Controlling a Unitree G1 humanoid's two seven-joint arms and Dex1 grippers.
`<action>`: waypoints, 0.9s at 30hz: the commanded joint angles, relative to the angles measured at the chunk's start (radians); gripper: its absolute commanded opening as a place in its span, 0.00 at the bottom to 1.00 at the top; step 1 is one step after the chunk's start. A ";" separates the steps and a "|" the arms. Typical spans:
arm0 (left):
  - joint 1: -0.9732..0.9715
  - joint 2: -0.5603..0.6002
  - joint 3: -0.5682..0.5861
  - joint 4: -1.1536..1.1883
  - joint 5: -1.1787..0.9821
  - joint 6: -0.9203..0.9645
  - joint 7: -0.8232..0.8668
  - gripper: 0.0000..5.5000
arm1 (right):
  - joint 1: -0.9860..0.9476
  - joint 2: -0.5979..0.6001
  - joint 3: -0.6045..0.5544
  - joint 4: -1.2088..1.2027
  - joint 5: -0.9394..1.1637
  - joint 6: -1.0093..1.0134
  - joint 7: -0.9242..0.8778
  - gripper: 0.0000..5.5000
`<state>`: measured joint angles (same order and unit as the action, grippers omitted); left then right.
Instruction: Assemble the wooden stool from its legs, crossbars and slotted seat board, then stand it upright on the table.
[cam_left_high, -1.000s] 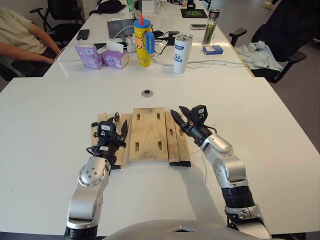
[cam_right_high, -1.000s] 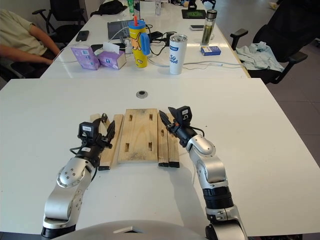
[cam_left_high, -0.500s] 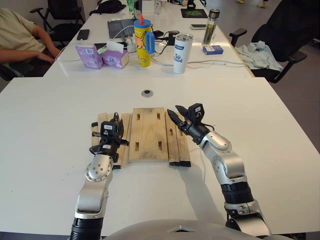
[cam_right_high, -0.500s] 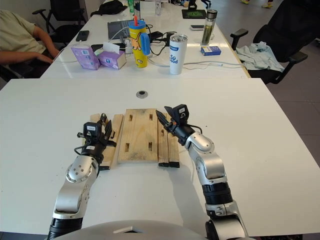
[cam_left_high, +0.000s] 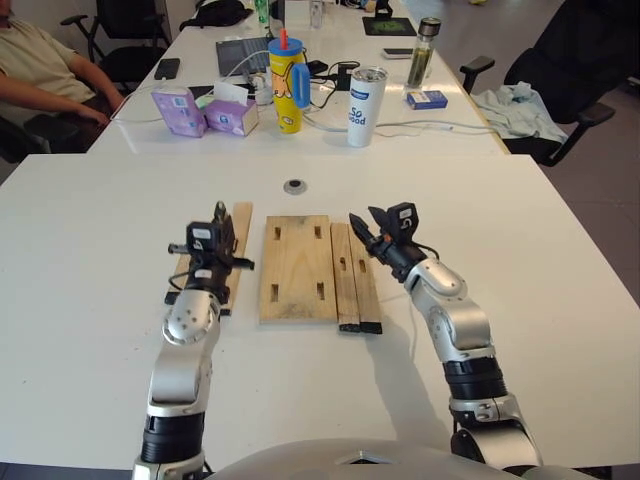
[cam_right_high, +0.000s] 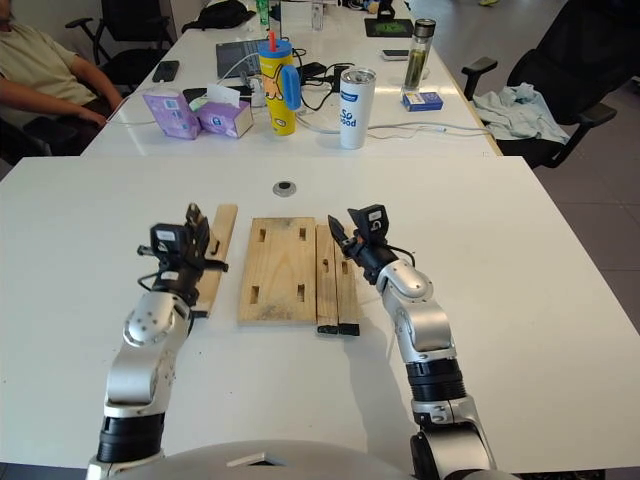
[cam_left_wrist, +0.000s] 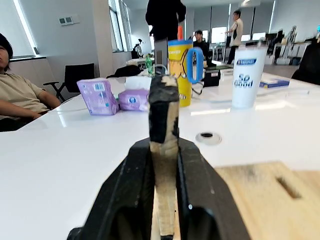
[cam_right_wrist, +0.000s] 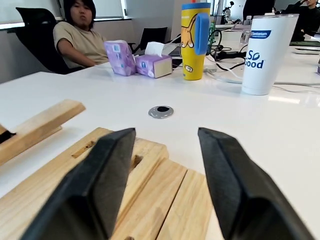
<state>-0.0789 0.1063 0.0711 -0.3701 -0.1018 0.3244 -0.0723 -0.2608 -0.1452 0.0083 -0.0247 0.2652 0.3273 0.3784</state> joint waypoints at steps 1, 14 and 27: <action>-0.172 0.037 0.095 -0.035 -0.206 0.117 -0.087 0.08 | -0.057 -0.035 -0.101 0.029 0.174 0.060 0.129 0.57; -0.495 0.159 0.298 0.229 -1.026 0.570 -0.393 0.08 | -0.170 -0.097 -0.388 0.089 0.972 0.673 0.294 0.85; -0.532 0.171 0.294 0.306 -1.282 0.691 -0.344 0.08 | -0.225 -0.105 -0.399 0.043 1.168 0.733 0.229 0.85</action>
<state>-0.5858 0.2606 0.3782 -0.0725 -1.3659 1.0018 -0.4205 -0.4620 -0.2400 -0.4005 0.0445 1.3991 1.0494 0.6111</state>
